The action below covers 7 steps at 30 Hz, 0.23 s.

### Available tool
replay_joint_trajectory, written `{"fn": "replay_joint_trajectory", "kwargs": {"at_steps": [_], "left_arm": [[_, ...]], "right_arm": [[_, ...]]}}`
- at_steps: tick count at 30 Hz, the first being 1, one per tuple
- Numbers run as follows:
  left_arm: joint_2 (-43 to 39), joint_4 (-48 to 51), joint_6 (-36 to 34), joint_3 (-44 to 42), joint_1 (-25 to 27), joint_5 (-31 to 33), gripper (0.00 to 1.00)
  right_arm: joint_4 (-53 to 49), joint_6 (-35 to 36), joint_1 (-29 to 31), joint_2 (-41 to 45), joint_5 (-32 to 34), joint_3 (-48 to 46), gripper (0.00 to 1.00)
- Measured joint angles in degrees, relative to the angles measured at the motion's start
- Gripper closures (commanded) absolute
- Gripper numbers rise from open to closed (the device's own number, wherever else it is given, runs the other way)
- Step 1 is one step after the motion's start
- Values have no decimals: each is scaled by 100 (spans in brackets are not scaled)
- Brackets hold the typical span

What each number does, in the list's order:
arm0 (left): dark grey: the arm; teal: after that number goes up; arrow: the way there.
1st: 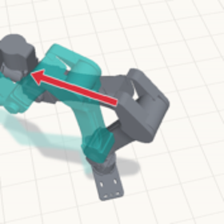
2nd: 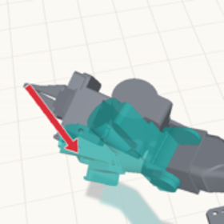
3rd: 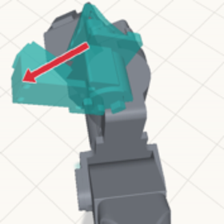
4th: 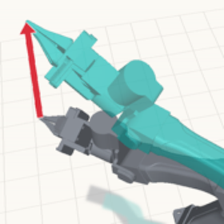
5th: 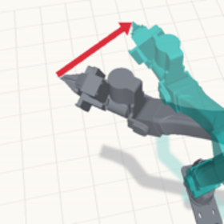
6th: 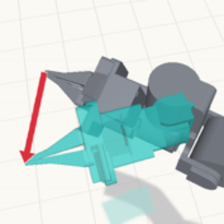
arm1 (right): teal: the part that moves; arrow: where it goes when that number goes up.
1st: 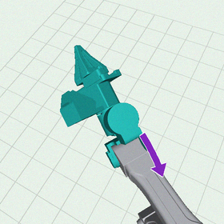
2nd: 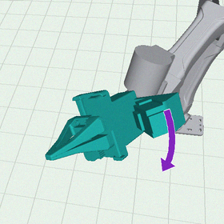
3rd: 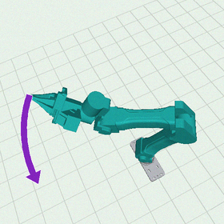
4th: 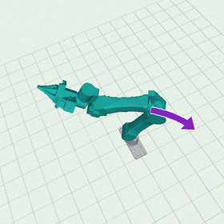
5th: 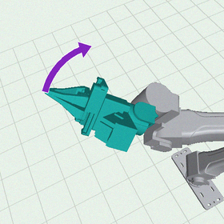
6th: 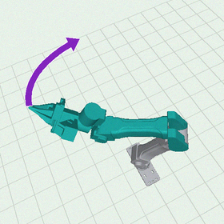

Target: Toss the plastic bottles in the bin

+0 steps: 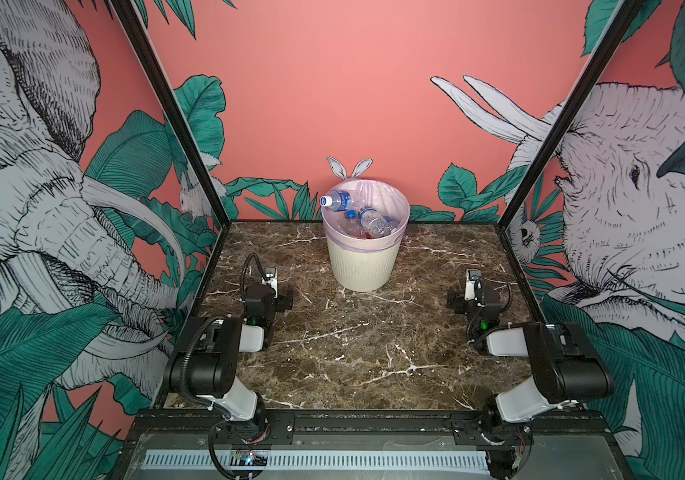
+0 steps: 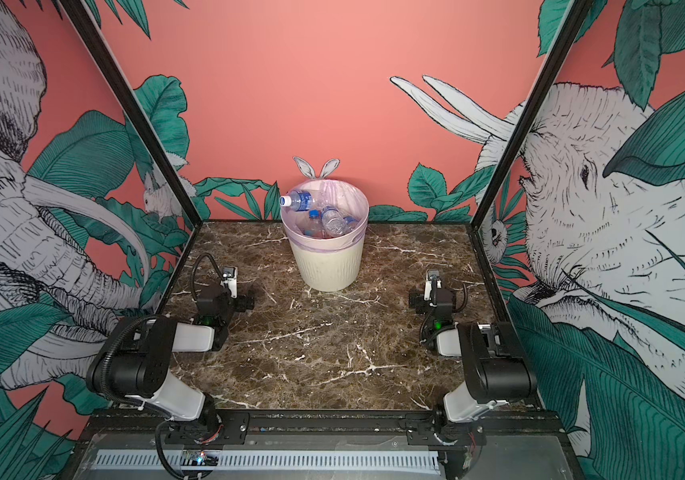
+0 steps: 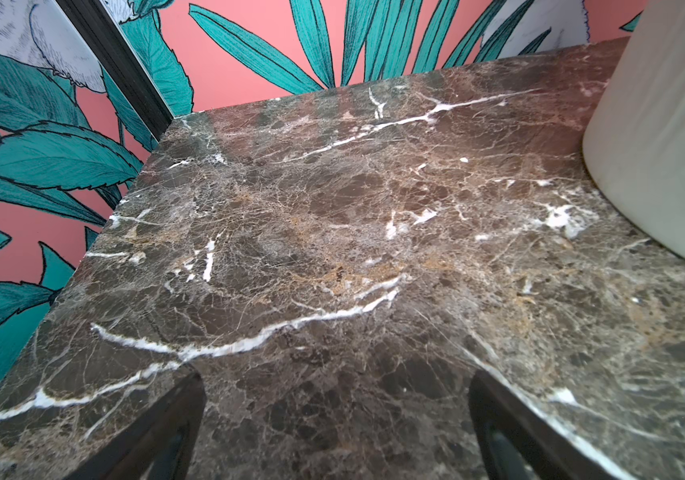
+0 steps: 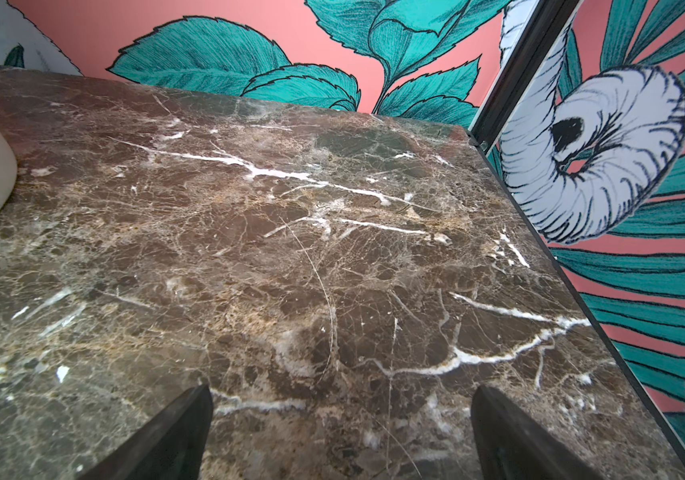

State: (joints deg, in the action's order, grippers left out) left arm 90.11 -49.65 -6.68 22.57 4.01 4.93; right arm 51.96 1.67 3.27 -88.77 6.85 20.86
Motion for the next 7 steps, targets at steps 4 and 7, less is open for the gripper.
{"fn": "replay_joint_trajectory", "kwargs": {"at_steps": [4, 7], "left_arm": [[0, 33, 4, 17, -87, -138, 0], [0, 55, 7, 70, -153, -216, 0]], "right_arm": [[0, 0, 0, 0, 0, 0, 1], [0, 0, 0, 0, 0, 0, 1]]}}
